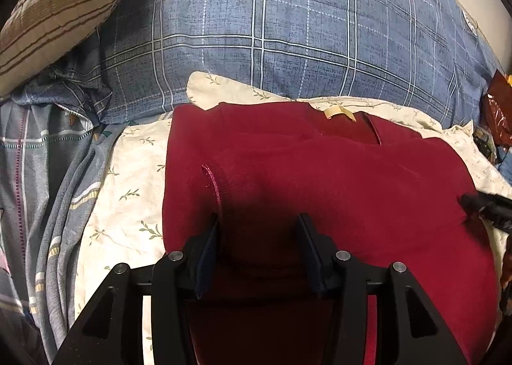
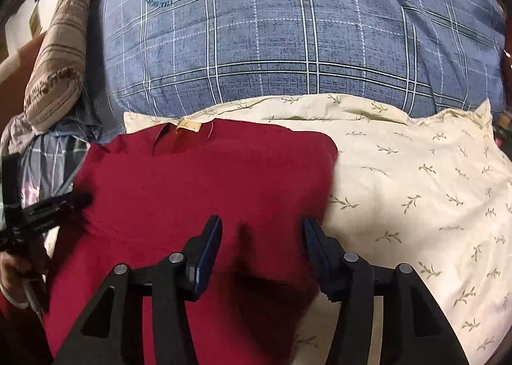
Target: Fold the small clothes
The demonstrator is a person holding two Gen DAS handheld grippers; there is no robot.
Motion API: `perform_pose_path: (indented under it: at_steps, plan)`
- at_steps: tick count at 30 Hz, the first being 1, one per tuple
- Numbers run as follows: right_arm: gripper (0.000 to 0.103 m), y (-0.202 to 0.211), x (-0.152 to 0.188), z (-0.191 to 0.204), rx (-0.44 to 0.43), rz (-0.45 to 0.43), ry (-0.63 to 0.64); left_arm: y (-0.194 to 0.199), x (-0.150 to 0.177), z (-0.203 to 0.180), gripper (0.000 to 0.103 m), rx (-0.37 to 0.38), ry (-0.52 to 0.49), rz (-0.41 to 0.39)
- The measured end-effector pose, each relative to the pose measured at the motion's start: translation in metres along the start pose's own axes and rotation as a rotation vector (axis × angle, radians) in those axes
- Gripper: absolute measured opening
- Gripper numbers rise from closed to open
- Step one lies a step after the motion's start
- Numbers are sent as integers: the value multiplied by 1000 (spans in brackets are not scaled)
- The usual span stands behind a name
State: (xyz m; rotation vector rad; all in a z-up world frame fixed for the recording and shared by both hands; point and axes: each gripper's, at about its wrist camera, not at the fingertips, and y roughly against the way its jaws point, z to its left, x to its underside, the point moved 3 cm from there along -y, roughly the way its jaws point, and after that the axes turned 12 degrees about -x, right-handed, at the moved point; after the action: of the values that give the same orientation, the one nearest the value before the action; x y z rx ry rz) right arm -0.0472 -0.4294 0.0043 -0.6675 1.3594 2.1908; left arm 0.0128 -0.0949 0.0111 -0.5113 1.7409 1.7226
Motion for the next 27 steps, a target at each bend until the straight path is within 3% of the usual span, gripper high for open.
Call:
perform_pose_path:
  at_steps: [1, 3, 7, 11, 15, 21, 27]
  plan:
    - [57, -12, 4, -5, 23, 54, -13, 1, 1, -1, 48, -7, -6, -5]
    - [63, -15, 6, -5, 45, 33, -5, 2, 2, -2, 48, -15, -10, -14]
    - [63, 1, 7, -1, 19, 18, -29, 14, 8, 2, 49, -21, 18, -9]
    - [69, 30, 14, 6, -66, 1, -106, 43, 21, 12, 69, 9, 43, 8]
    - [74, 53, 42, 20, -181, 22, -136, 68, 53, 24, 70, 50, 84, 66]
    - [74, 72, 89, 33, -166, 63, -105, 103, 103, 36, 70, 48, 88, 112]
    - [74, 93, 121, 46, -221, 81, -109, 139, 136, 43, 70, 117, 144, 143]
